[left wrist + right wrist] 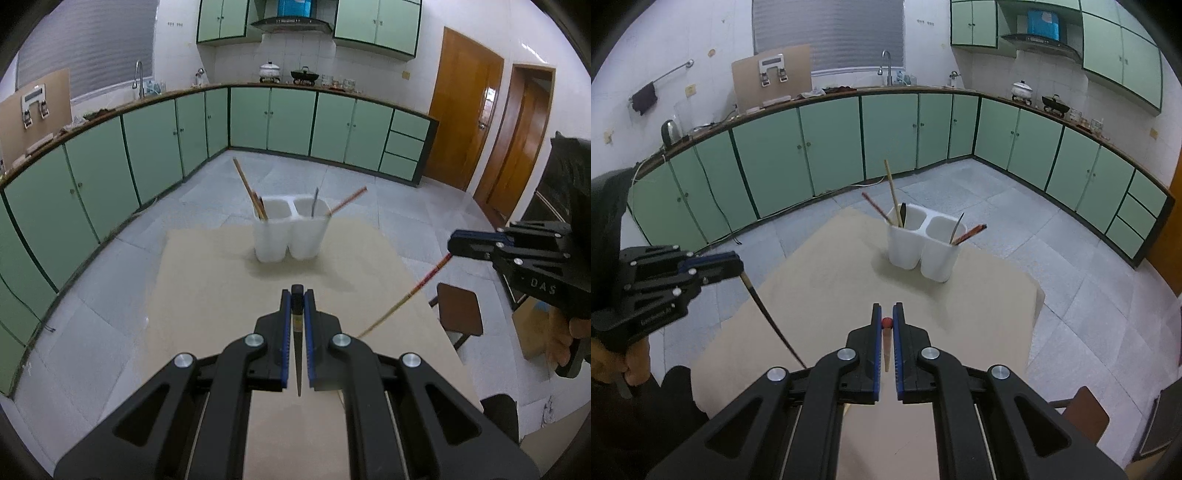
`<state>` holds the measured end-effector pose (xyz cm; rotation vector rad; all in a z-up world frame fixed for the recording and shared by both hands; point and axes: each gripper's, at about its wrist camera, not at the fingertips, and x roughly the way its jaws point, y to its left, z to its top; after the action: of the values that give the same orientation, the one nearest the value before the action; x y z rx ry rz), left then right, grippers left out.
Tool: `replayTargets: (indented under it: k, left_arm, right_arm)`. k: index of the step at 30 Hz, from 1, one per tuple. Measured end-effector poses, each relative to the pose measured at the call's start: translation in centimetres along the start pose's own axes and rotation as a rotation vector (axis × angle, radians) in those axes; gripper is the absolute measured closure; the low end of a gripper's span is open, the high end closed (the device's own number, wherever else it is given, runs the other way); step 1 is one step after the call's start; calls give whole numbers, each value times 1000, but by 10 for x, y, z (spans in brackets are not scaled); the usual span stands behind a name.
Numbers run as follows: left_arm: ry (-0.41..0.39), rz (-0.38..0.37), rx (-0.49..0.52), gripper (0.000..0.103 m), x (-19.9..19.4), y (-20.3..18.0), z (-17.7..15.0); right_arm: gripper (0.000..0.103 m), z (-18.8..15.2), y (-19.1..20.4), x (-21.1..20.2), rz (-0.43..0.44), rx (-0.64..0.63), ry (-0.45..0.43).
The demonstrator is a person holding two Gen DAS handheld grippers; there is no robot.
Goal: Organize utensils
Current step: 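Carry both held chopsticks up to the white holder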
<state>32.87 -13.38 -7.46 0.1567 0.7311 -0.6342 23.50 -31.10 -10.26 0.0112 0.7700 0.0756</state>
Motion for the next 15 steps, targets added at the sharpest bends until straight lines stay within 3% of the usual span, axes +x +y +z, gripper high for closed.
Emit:
replayTargets:
  k: [15]
  left_arm:
    - [-54, -14, 6, 97, 3, 3, 94]
  right_arm:
    - [97, 79, -24, -15, -18, 23, 10]
